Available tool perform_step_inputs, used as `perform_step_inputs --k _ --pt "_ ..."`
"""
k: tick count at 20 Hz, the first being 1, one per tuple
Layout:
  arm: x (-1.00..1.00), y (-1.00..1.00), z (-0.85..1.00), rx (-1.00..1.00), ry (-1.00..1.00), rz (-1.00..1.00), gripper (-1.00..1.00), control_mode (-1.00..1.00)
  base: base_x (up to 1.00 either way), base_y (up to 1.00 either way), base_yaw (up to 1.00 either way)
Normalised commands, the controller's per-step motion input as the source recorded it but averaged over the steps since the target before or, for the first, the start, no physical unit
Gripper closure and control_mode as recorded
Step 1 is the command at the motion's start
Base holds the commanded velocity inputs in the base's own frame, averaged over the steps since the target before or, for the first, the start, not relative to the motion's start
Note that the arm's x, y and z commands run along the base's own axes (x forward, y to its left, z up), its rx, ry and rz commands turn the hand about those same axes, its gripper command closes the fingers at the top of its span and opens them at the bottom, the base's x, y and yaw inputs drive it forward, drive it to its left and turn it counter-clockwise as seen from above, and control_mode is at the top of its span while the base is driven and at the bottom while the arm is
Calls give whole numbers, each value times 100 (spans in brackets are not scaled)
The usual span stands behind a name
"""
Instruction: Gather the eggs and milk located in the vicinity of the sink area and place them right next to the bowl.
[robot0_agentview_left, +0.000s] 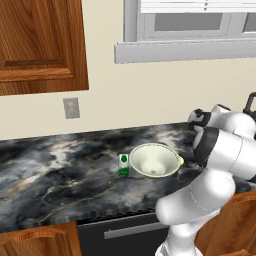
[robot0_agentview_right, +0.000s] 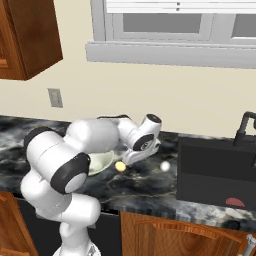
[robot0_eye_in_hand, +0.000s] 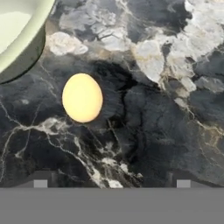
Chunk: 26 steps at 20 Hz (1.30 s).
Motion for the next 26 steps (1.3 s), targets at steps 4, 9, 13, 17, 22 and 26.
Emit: perform_step_inputs --k 4,9,13,17,22,26 --pt "33 -54 0 0 30 -32 -100 -100 0 0 0" --pt "27 -18 -1 0 23 -33 -100 -100 0 0 0" --pt "3 -10 -42 0 0 -15 -100 -100 0 0 0" --pt "4 -11 -19 -2 -5 -2 -100 -100 0 0 0" --pt "0 -7 5 -15 -2 2 -100 -100 0 0 0" --pt "0 0 19 -20 0 4 -100 -100 0 0 0"
